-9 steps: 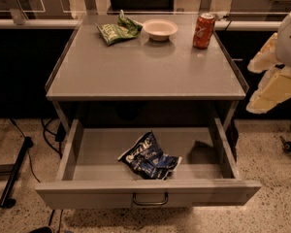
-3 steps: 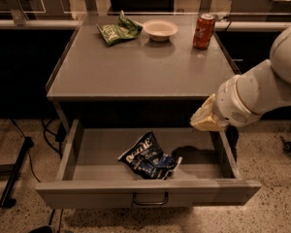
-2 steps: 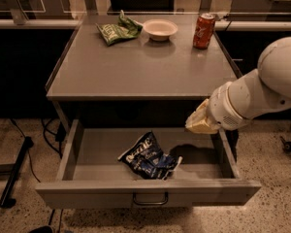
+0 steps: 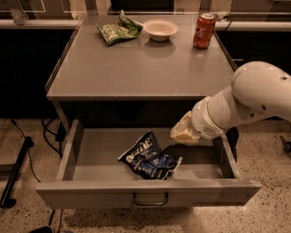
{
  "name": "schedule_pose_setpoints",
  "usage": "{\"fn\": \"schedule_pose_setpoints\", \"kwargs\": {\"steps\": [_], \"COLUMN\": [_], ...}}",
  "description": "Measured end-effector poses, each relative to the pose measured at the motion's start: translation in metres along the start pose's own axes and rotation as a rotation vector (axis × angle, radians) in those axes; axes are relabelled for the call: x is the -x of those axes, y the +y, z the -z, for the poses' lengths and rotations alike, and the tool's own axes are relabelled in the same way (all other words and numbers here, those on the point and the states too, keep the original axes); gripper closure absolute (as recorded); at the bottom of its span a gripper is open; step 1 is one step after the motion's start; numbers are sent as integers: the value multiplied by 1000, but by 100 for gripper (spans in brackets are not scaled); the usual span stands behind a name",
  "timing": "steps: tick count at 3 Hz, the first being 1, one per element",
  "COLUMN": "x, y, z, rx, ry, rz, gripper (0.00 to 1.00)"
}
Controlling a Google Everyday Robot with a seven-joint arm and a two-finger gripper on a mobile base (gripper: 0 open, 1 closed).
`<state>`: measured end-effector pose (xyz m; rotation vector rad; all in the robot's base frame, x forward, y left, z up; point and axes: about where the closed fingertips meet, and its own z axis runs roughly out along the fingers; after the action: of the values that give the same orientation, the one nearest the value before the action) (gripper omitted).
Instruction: Pick blue chip bag from top drawer and place on counter
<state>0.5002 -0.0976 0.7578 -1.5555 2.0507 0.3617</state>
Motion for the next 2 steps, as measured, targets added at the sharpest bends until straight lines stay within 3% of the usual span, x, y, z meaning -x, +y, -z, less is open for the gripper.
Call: {"fn": "schedule_pose_setpoints", "kwargs": {"steps": [1, 2], "x": [8, 15], "y": [12, 18], "z": [-22, -33], "rx": [39, 59], "ry": [-9, -14], "rz": [18, 34], "gripper": [84, 61]}}
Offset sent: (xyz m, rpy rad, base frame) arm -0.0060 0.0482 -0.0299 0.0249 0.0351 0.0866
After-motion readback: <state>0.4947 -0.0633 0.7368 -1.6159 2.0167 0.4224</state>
